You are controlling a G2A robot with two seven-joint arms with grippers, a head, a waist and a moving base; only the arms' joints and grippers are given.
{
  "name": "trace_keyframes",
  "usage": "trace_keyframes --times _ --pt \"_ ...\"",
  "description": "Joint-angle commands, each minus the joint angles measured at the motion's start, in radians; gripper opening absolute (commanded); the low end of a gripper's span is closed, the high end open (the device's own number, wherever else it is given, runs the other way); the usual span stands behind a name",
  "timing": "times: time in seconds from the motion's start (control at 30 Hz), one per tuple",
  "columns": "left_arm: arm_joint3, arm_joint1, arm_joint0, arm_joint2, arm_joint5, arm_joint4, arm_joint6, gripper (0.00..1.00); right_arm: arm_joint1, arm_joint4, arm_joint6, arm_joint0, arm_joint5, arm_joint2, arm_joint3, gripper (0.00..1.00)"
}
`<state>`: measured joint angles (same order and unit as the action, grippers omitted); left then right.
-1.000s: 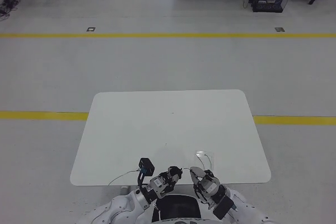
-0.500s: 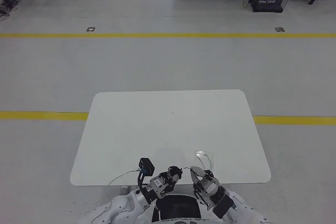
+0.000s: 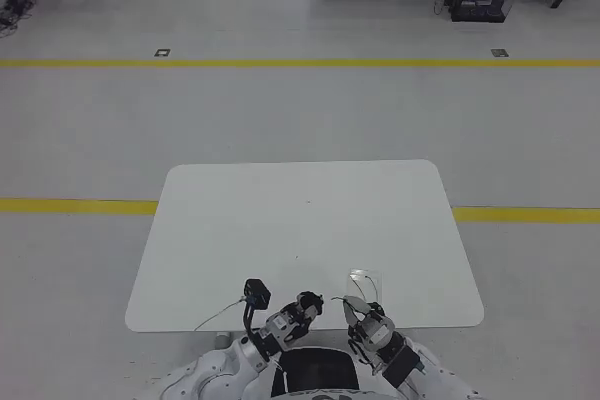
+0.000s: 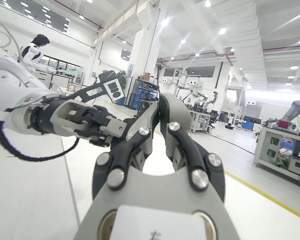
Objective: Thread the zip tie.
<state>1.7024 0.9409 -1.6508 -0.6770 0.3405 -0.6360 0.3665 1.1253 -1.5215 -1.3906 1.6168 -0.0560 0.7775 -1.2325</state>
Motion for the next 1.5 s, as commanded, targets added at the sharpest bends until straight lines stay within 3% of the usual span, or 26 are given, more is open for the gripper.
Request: trace_keyframes --times 0.0,0.23,0.9,1.47 --pt "0.006 -0.001 0.001 -0.003 -0.001 0.018 -0.012 0.0 0.0 -0.01 0.001 0.002 0.002 0.002 0.007 0.0" --pt "0.04 -0.007 0.004 -0.001 -0.001 0.095 -0.054 0.0 0.007 -0.044 0.001 -0.004 -0.021 0.002 0.008 0.0" --pt "0.068 -0.034 -0.027 -0.024 -0.001 0.074 -0.044 0.0 0.017 -0.048 0.001 -0.058 -0.056 -0.023 0.025 0.0" --pt "0.069 -0.035 -0.027 -0.024 -0.001 0.073 -0.046 0.0 0.026 -0.048 0.001 -0.082 -0.069 -0.05 0.041 0.0"
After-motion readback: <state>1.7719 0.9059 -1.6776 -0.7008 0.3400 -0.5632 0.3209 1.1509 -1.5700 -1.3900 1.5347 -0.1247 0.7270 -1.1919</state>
